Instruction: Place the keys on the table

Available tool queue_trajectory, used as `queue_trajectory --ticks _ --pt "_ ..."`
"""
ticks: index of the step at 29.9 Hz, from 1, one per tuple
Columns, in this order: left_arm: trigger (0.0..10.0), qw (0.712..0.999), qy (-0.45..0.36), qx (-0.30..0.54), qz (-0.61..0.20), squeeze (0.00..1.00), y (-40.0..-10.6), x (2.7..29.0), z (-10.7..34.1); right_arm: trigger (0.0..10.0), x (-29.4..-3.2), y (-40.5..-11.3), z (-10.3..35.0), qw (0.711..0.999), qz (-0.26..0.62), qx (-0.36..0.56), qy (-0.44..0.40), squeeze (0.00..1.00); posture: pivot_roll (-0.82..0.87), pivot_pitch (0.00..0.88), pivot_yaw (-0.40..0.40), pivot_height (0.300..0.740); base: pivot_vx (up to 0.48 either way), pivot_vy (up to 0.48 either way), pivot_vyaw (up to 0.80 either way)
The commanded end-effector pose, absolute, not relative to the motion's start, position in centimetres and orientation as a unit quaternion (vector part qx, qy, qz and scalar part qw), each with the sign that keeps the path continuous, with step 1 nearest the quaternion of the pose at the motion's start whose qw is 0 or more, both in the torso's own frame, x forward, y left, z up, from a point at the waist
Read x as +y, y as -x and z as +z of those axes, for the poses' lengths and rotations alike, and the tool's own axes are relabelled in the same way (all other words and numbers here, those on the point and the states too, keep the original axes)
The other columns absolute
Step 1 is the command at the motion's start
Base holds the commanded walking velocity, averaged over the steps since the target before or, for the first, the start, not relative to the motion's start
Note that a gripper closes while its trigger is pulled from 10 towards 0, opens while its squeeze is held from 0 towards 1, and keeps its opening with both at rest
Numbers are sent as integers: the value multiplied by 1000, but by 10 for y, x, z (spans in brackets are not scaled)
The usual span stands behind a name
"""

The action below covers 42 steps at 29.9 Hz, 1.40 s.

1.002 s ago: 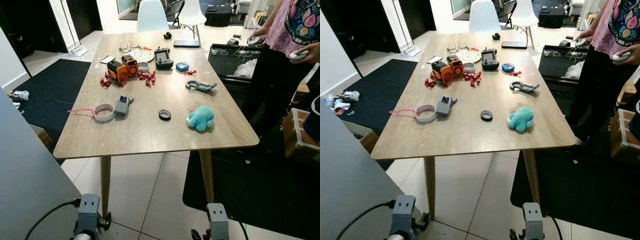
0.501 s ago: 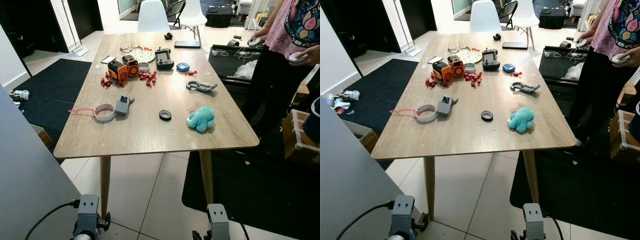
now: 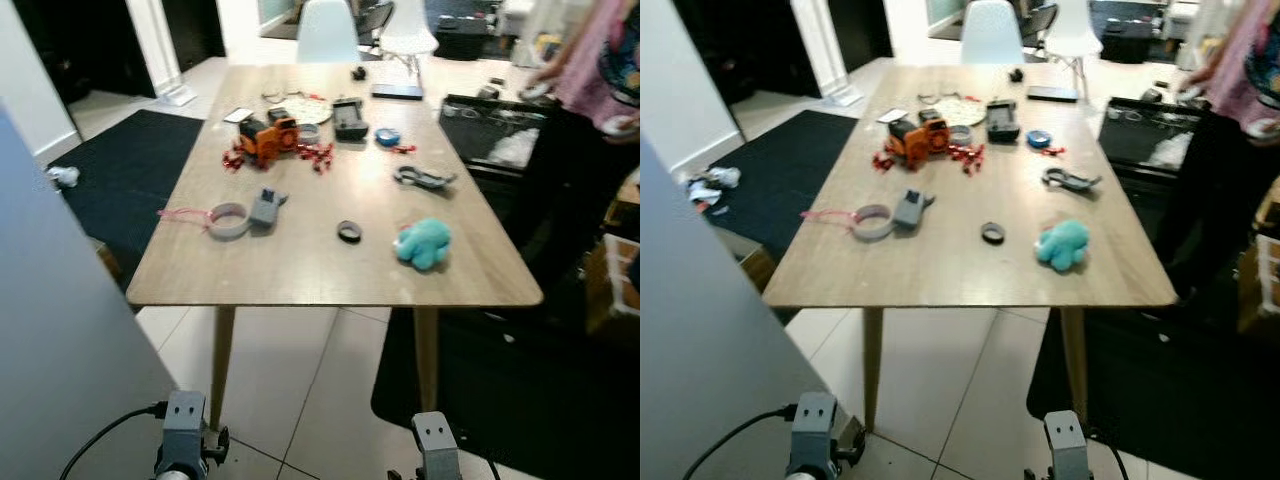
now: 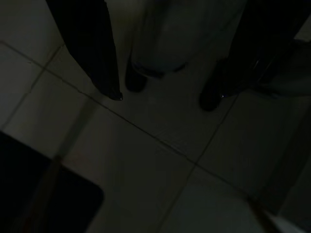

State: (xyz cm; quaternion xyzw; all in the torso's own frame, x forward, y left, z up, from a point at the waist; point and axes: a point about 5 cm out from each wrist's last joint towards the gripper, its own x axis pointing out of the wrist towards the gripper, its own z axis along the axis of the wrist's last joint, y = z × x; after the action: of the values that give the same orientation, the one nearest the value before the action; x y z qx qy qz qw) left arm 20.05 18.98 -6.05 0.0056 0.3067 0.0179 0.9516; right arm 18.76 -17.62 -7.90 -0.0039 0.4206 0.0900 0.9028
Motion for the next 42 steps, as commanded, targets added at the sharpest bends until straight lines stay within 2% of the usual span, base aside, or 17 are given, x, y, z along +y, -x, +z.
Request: queue_trajectory --ticks 1,31,35,42 --pt "10000 948 -3 318 21 0 -194 188 -65 10000 -173 -187 -80 900 101 423 9 0 18 77 -9 740 0 0 800" --pt "10000 949 11 313 44 0 -192 193 -65 10000 -173 -196 -75 904 108 414 10 0 24 66 -15 740 0 0 800" --pt "10000 950 17 309 47 0 -197 193 -62 10000 -181 -198 -74 911 56 408 -33 0 28 58 -13 740 0 0 800" --pt "10000 949 13 313 33 0 -201 189 -62 10000 -184 -198 -73 912 48 407 -35 0 25 53 -3 740 0 0 800"
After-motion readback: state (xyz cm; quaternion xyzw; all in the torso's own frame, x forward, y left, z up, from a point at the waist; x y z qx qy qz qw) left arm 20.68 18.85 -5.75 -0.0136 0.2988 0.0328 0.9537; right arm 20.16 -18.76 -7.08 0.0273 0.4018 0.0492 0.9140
